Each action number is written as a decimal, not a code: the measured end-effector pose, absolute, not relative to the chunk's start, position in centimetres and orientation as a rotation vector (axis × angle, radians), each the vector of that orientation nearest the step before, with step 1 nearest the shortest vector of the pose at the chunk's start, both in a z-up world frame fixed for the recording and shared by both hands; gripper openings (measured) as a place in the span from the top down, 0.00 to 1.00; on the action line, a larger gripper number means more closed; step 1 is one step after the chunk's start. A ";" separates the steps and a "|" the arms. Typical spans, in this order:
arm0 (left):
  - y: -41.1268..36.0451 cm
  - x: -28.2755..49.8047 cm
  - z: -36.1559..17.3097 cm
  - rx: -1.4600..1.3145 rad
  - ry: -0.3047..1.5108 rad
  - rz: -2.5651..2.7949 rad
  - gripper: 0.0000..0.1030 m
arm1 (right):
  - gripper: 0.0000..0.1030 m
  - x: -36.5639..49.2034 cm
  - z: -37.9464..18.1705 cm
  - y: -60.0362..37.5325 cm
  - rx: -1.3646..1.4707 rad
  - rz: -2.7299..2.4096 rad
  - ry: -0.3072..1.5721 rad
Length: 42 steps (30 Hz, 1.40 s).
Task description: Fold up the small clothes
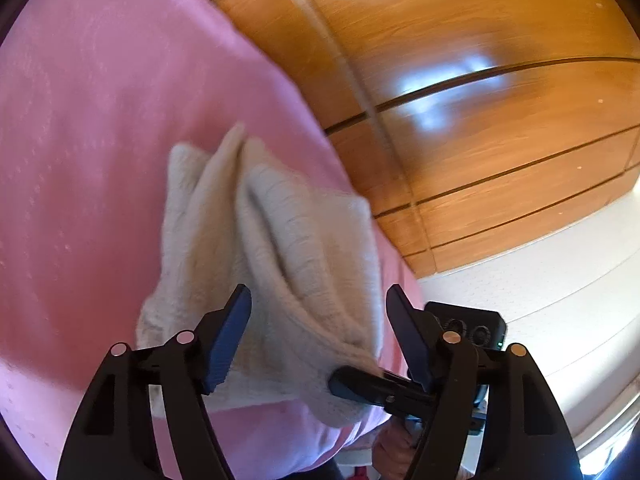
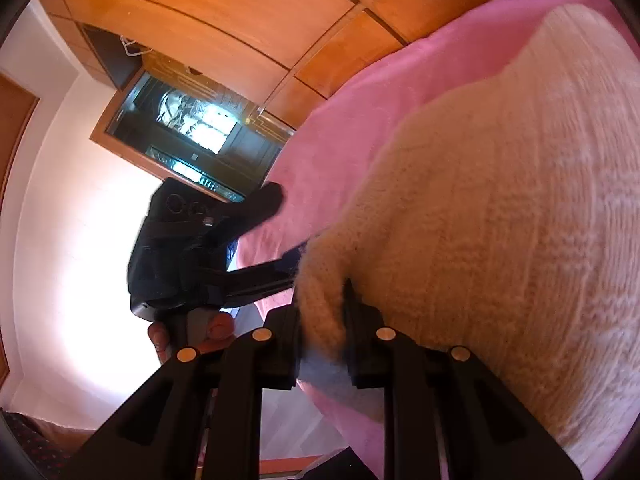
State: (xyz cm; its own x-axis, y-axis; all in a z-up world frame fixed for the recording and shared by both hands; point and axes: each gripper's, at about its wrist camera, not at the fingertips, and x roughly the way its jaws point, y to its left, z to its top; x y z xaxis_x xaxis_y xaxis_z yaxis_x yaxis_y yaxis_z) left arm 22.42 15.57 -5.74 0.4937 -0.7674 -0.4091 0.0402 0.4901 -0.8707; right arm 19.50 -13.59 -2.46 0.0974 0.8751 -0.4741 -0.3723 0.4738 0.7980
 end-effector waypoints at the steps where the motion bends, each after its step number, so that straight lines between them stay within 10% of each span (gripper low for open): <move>1: 15.3 22.6 -6.1 -0.942 0.942 -0.596 0.34 | 0.84 19.4 -2.4 -13.8 0.548 0.991 1.109; 8: 11.8 25.8 -6.6 -0.915 1.018 -0.637 0.34 | 0.60 16.9 -0.9 -12.9 0.325 0.955 1.020; 12: 10.0 27.0 -6.2 -0.773 1.062 -0.588 0.68 | 0.40 15.2 0.1 -14.3 0.290 0.950 0.975; 19: 8.5 26.4 -3.0 -0.579 0.970 -0.517 0.81 | 0.37 14.3 0.8 -22.4 0.355 0.744 0.910; 29: 12.8 23.7 -3.0 -0.330 0.947 -0.297 0.81 | 0.42 15.2 -2.0 -17.1 0.194 0.683 0.974; 34: 13.2 22.5 -4.6 -0.261 0.948 -0.134 0.41 | 0.25 14.1 -2.6 -13.3 0.008 0.650 0.952; 42: 12.7 21.4 -0.7 -0.206 0.827 -0.079 0.41 | 0.17 15.5 0.9 -15.8 0.038 0.600 0.883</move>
